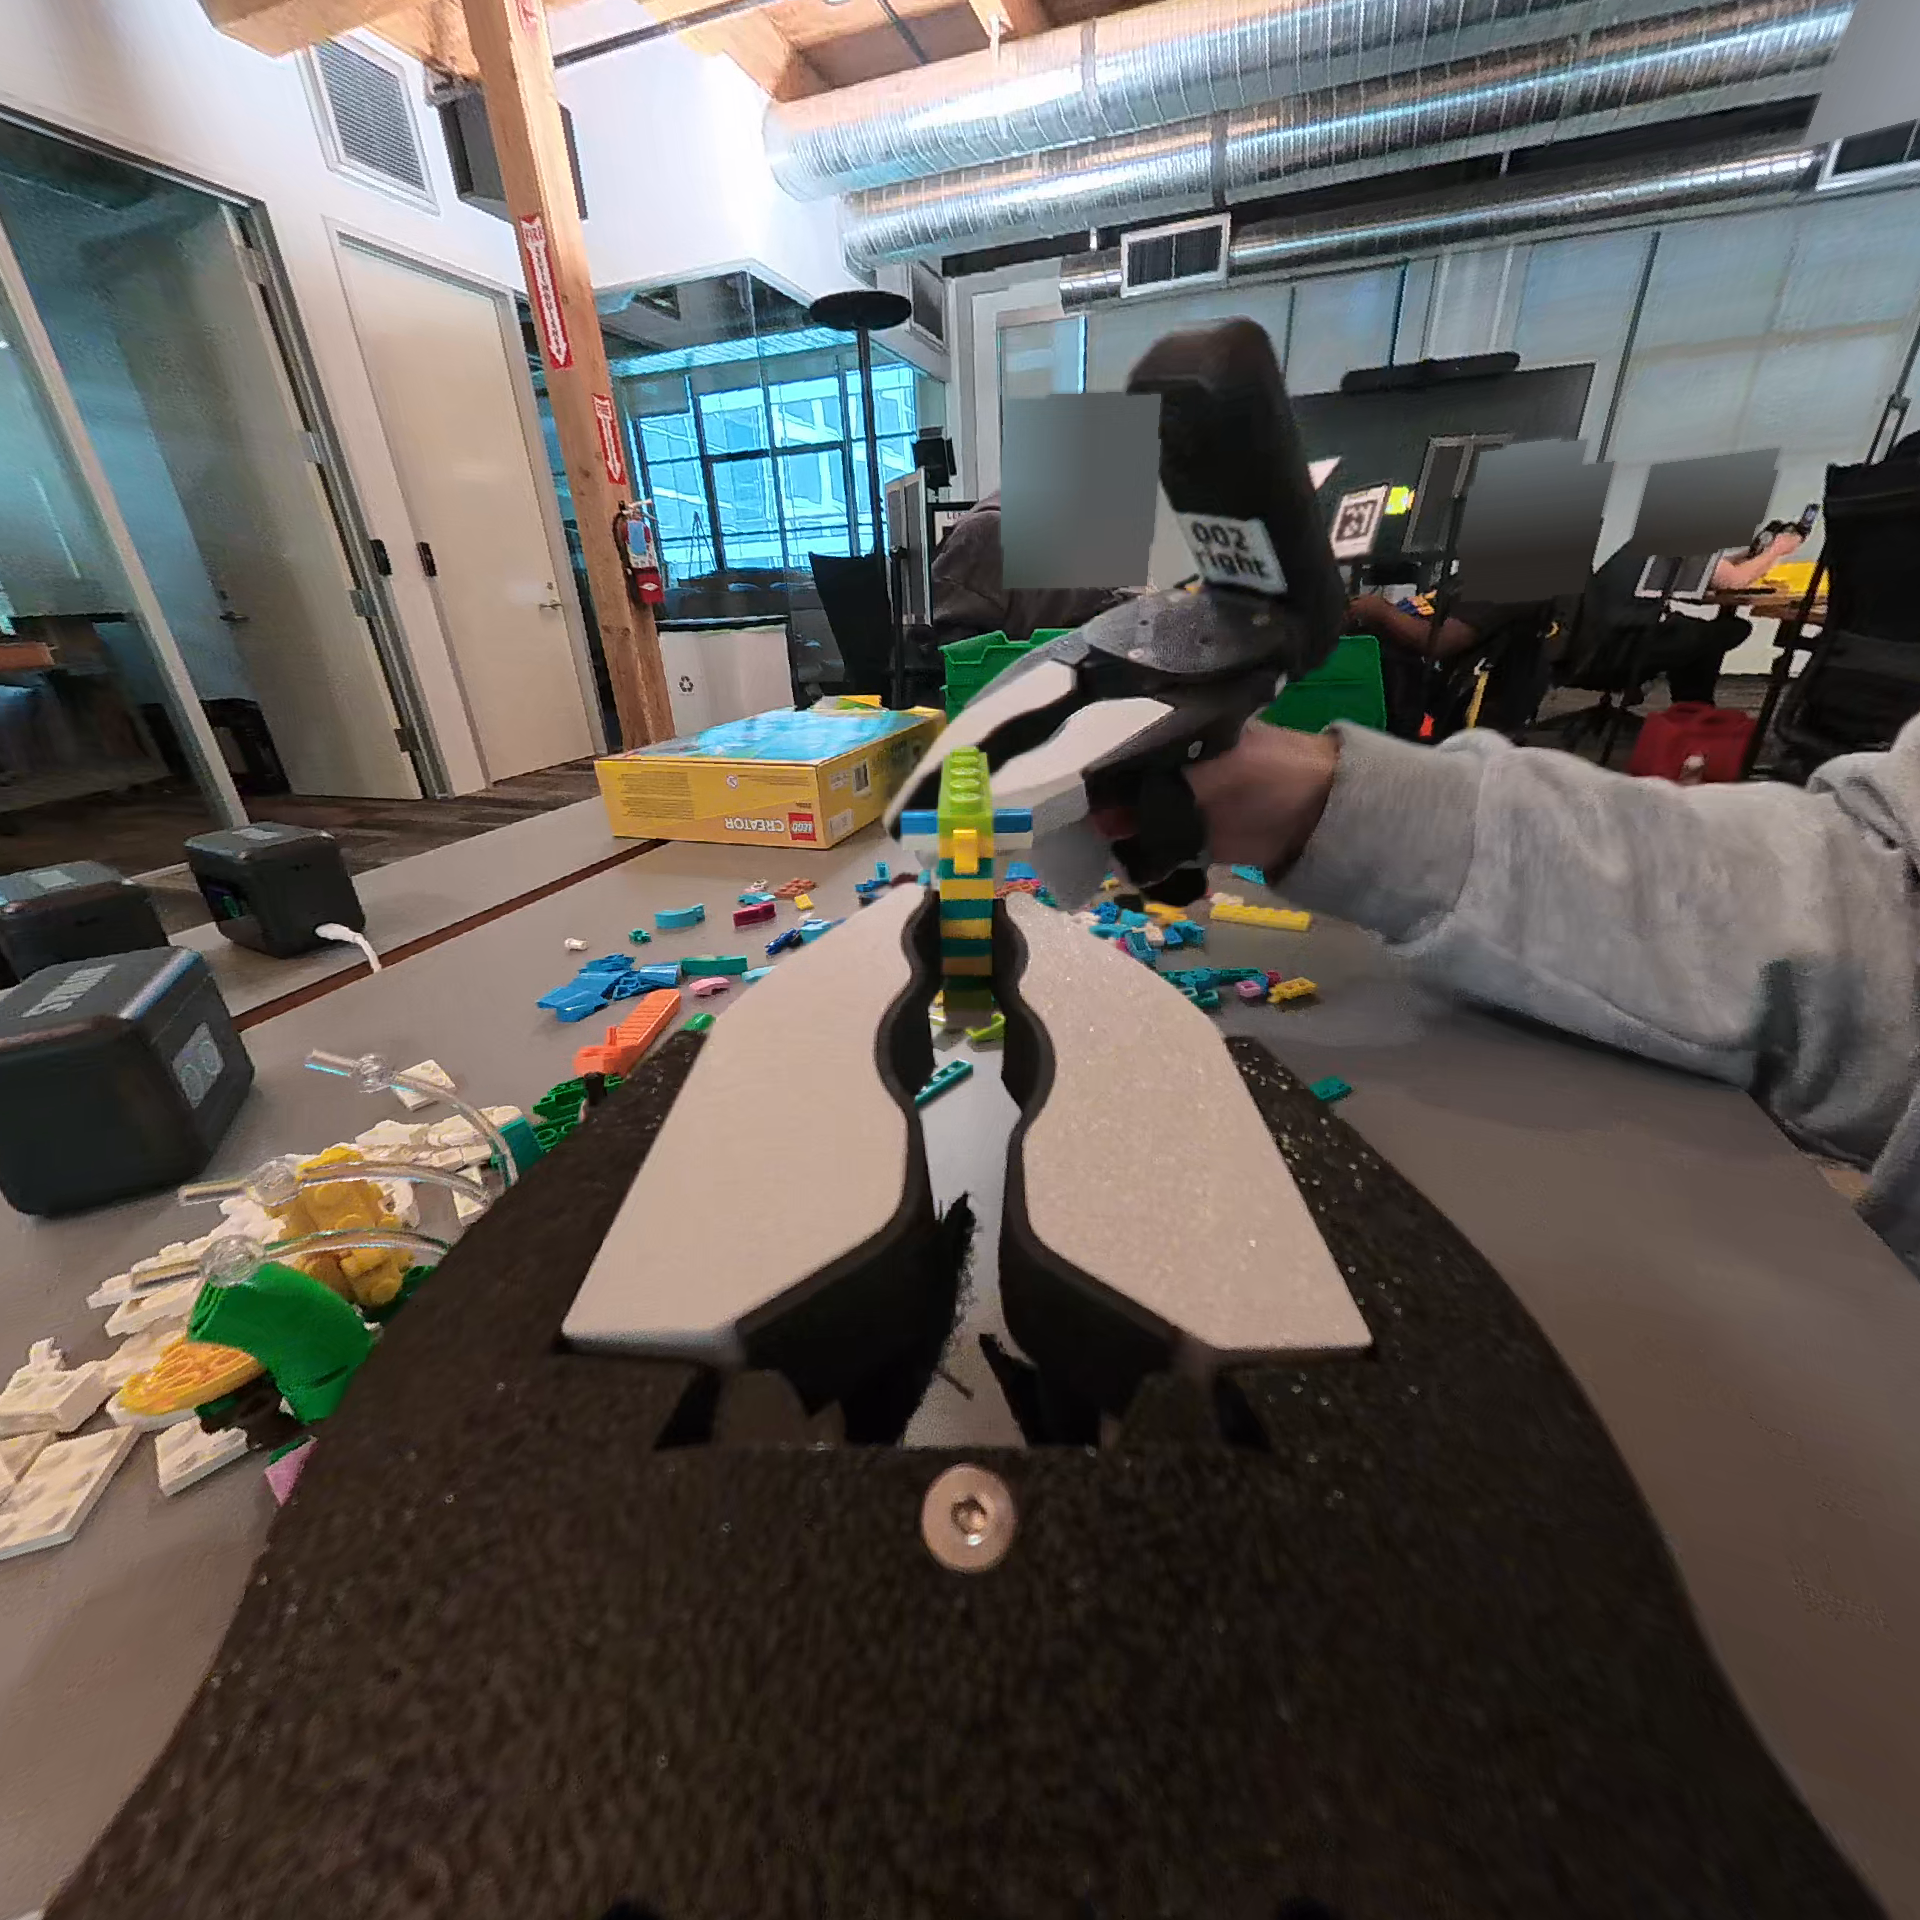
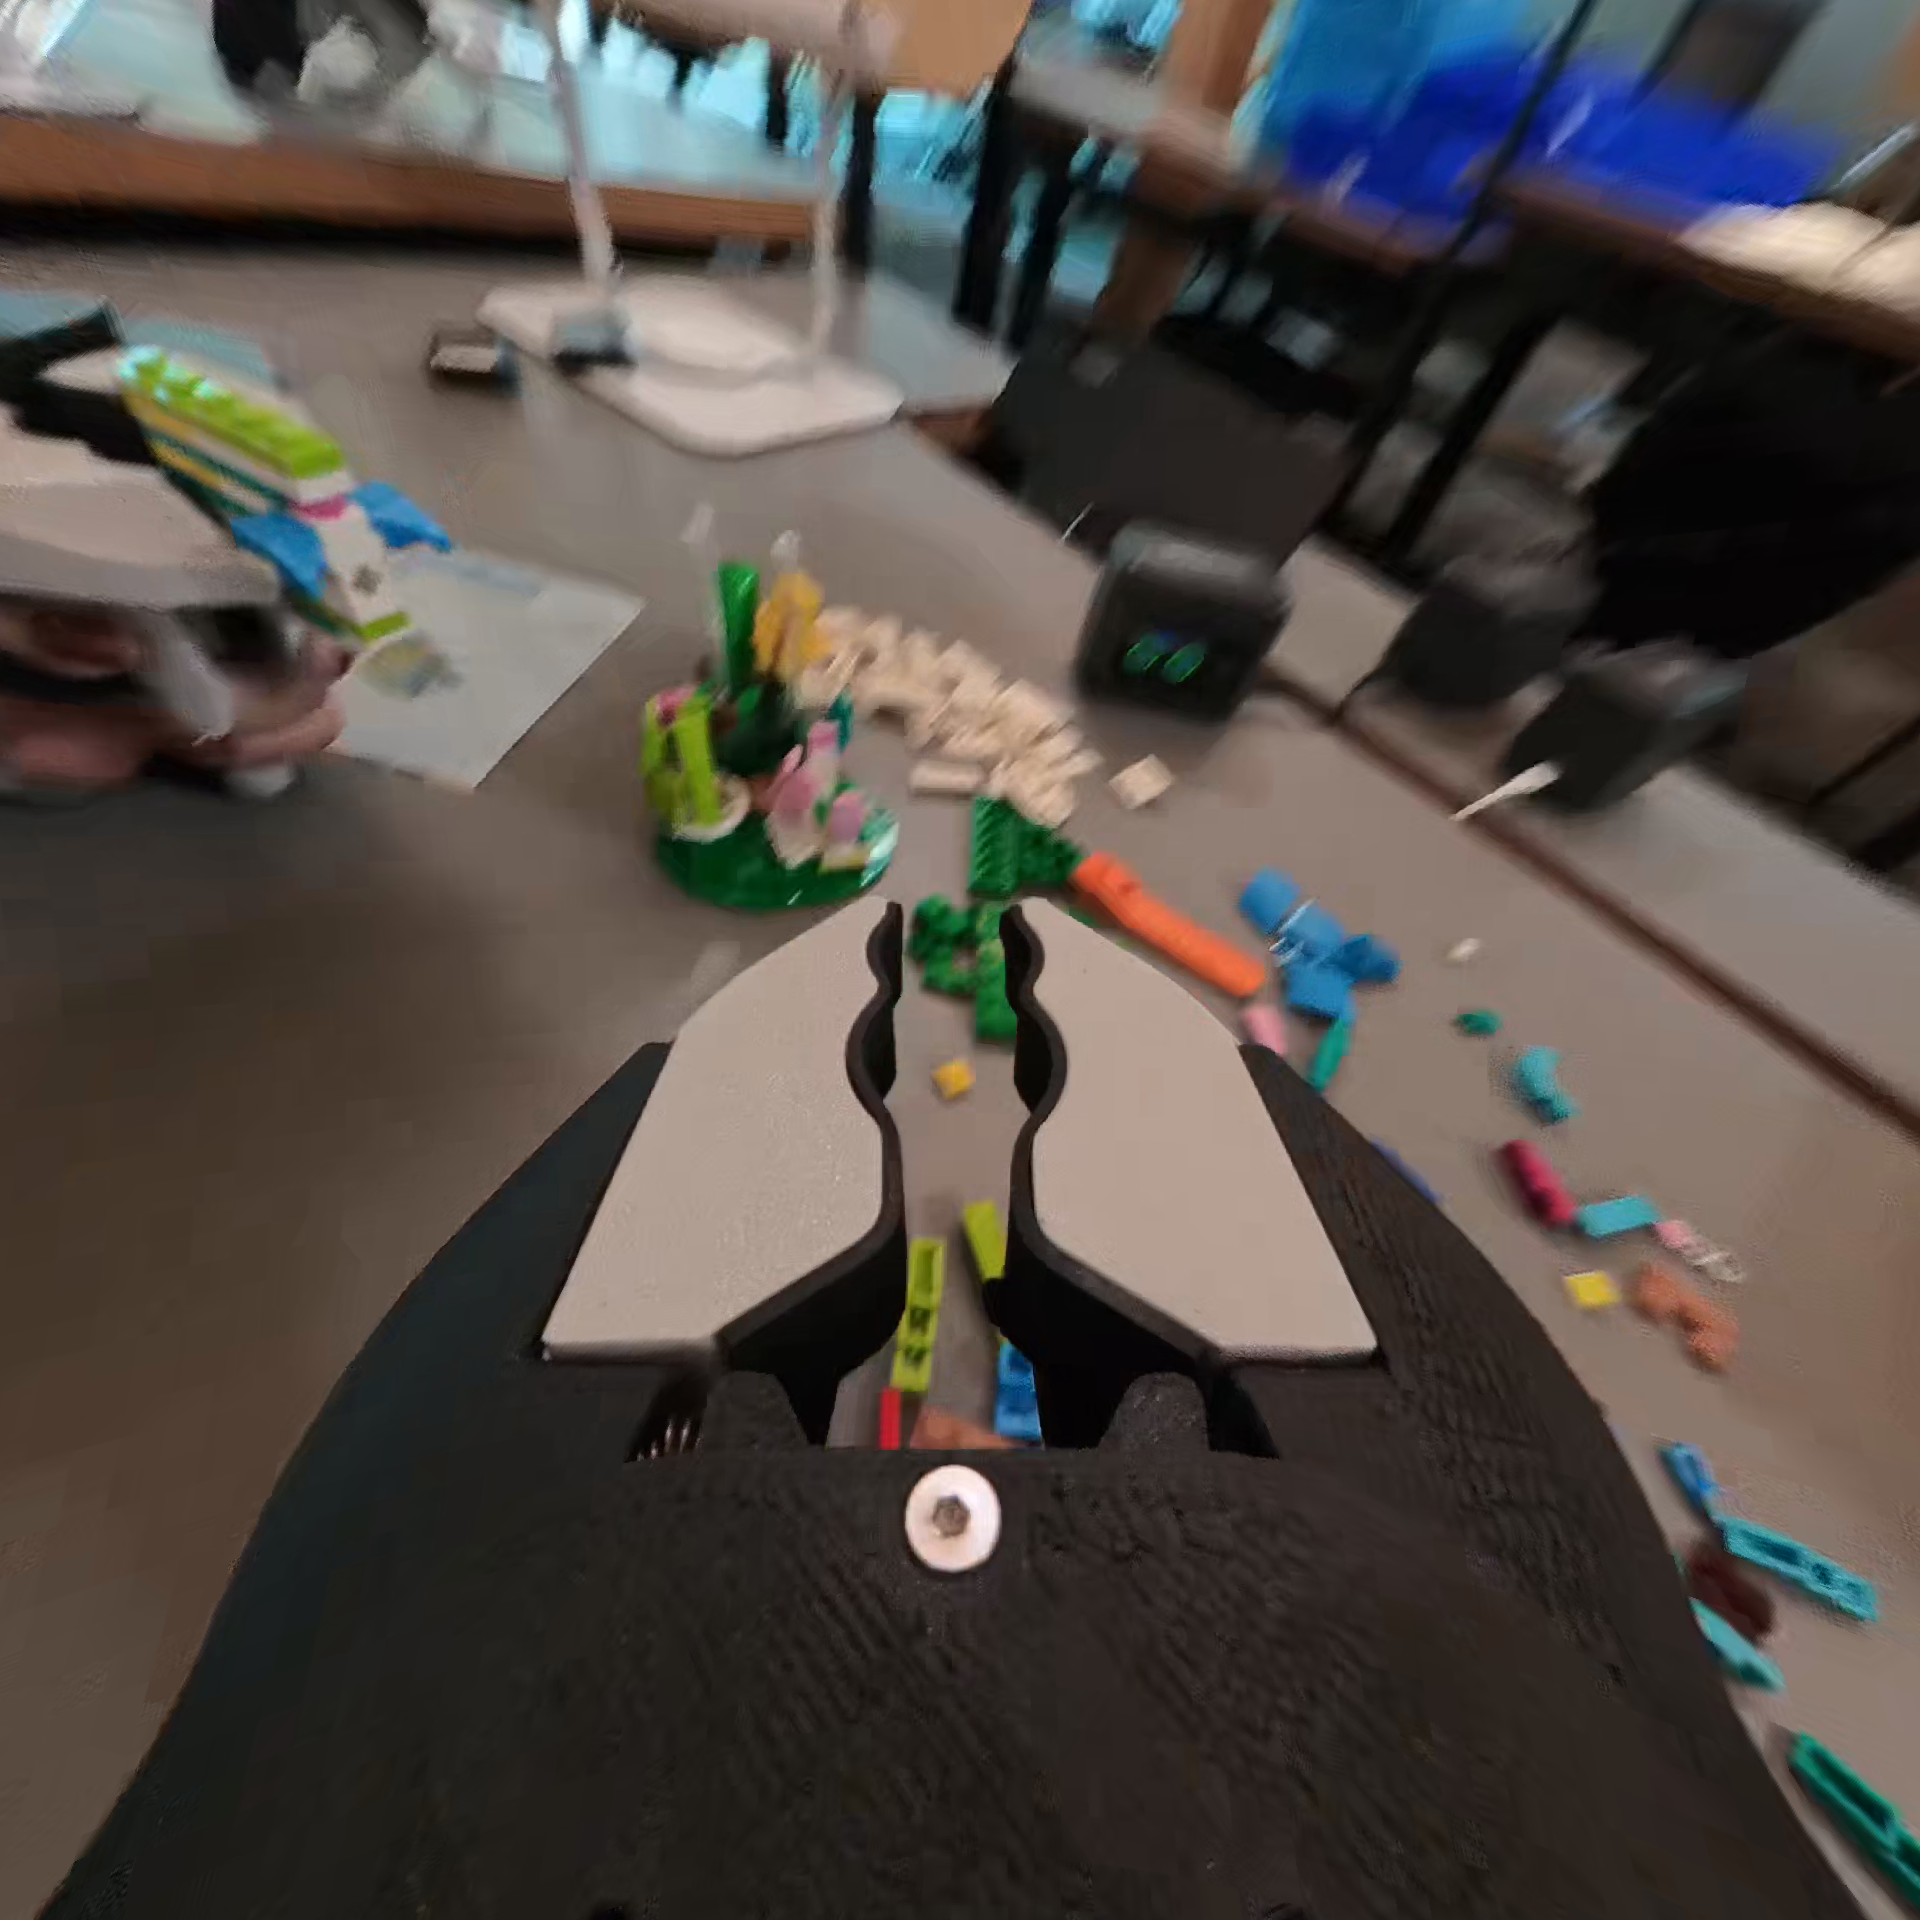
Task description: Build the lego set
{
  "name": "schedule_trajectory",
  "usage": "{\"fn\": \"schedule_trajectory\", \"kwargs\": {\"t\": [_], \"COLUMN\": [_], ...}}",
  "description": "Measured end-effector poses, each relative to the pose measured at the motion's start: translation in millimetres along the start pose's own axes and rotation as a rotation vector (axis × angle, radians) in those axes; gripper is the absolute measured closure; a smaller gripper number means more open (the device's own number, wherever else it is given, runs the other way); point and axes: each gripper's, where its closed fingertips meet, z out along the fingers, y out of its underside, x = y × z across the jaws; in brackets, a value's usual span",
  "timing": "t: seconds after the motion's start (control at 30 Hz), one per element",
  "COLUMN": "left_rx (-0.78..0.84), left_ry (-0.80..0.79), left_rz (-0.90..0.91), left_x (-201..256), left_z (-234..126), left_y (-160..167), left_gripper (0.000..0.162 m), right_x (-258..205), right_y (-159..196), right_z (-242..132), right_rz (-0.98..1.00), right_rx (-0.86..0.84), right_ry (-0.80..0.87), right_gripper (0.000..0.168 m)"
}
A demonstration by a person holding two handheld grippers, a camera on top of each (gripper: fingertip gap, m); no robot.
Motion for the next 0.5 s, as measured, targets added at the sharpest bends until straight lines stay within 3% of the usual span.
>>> {"fn": "schedule_trajectory", "kwargs": {"t": [0.13, 0.23, 0.37, 0.5], "left_rx": [-0.005, -0.017, -0.041, -0.049], "left_ry": [0.012, 0.036, 0.073, 0.090], "left_rz": [0.000, -0.005, -0.012, -0.019], "left_x": [2, 5, 12, 14], "left_z": [0, 2, 4, 4], "left_y": [1, 2, 5, 6], "left_gripper": [0.154, 0.154, 0.154, 0.154], "right_x": [-45, -84, -107, -108], "right_y": [23, 47, 86, 103], "right_z": [-23, -48, -63, -64], "right_rz": [0.091, 0.112, 0.098, 0.117], "right_rx": [-0.290, -0.521, -0.773, -0.829], "right_ry": [-0.251, -0.341, -0.312, -0.265], "right_gripper": [0.150, 0.152, 0.152, 0.148]}}
